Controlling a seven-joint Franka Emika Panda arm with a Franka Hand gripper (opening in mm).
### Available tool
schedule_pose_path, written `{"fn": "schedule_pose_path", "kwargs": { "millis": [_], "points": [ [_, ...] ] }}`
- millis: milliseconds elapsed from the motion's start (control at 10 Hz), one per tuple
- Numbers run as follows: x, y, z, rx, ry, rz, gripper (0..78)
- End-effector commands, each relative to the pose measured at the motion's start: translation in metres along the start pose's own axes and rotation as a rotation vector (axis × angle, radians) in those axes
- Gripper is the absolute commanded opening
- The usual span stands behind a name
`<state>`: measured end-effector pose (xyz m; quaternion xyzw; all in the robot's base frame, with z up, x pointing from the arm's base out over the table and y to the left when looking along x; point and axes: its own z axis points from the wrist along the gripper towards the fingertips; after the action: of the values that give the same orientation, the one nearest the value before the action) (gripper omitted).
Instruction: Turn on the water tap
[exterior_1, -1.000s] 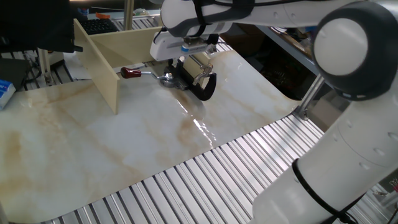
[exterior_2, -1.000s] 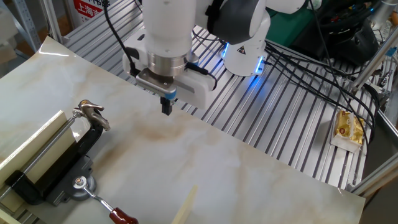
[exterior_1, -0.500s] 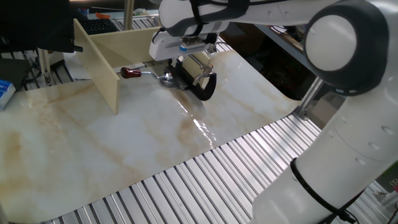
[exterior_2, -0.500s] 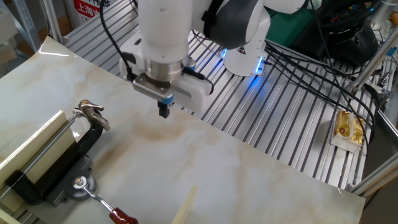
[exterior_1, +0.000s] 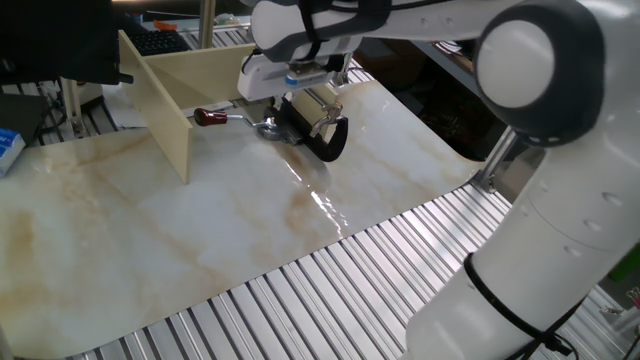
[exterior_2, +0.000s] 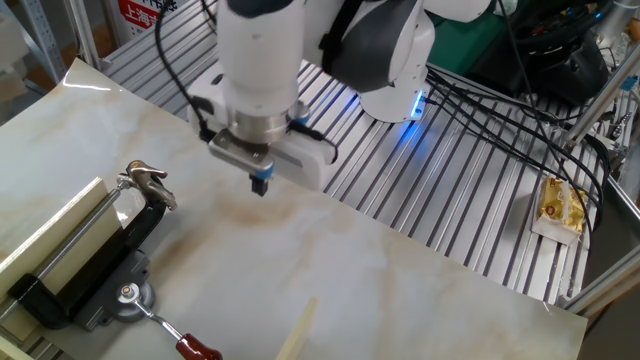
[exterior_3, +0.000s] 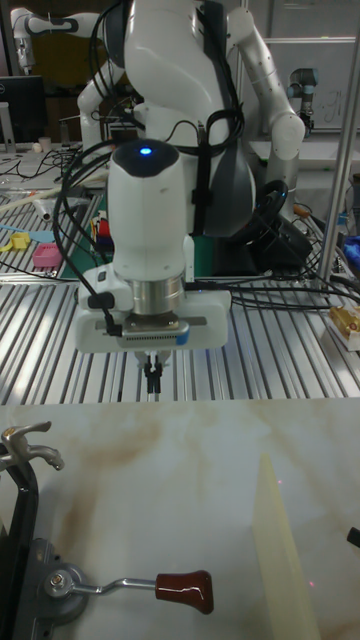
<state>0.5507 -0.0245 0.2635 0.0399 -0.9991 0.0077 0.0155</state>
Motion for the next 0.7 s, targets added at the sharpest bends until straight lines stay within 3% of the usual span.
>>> {"fn": "schedule_pose_path", "kwargs": {
  "millis": [100, 500, 700],
  "points": [
    [-0.016, -0.0157, -0.0039, -0.002, 0.028, -0.014, 0.0],
    [-0.0133, -0.0095, -0.0024, 0.0, 0.046, 0.049, 0.0],
    [-0.0106, -0.0067, 0.0007, 0.017, 0.033, 0.049, 0.0]
  ]
}}
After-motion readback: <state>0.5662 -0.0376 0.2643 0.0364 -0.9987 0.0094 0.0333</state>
